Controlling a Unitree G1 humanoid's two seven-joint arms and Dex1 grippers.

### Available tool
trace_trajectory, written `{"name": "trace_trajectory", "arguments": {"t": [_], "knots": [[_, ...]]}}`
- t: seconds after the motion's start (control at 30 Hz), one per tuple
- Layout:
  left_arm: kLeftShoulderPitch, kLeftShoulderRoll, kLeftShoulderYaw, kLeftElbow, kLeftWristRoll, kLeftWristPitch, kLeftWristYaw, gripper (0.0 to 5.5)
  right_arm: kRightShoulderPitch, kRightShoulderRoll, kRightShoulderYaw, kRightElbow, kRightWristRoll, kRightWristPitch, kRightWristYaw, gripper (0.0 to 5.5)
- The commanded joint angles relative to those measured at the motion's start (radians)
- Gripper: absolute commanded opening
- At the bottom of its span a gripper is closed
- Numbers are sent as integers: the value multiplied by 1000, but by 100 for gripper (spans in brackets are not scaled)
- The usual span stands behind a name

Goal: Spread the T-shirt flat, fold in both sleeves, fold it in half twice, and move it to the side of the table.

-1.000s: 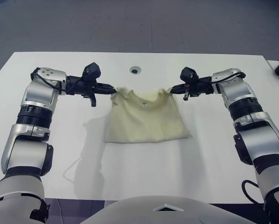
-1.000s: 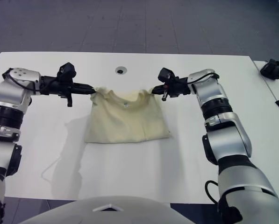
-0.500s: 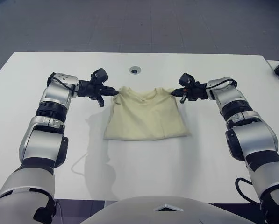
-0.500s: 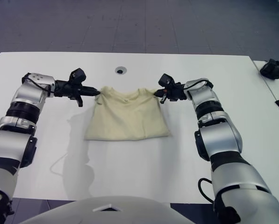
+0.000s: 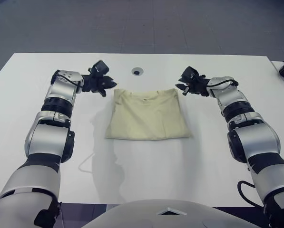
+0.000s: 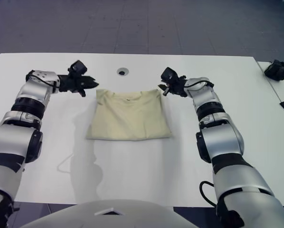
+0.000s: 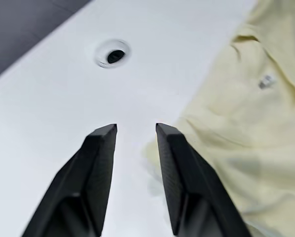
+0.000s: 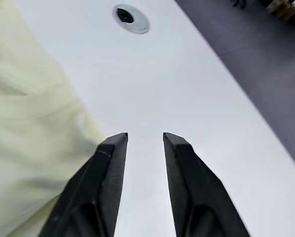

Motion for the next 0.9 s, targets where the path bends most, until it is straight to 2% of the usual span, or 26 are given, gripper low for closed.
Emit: {"name": "trace_trajectory", "arguments": {"t": [0.03, 0.13, 0.27, 0.4, 0.7, 0.77, 0.9], "knots": [[41, 45, -17, -107, 40, -44, -19, 218, -17, 15, 44, -19, -64, -73, -46, 199], [166, 68, -25, -361, 2, 14, -119, 263, -19, 28, 58, -11, -88, -106, -58, 243], [311, 75, -52, -678, -11, 129, -158, 331, -21, 37, 82, -1, -124, -144, -74, 308], [431, 140, -98, -873, 41, 177, -182, 390, -10, 29, 127, 24, -185, -173, -99, 365], [465, 220, -191, -876, 192, 111, -191, 539, 51, -28, 198, 57, -282, -216, -128, 507], [458, 215, -202, -866, 203, 99, -194, 540, 72, -49, 221, 39, -297, -248, -87, 537], [393, 182, -236, -776, 243, 49, -183, 540, 162, -143, 263, -92, -296, -319, 112, 539]]}}
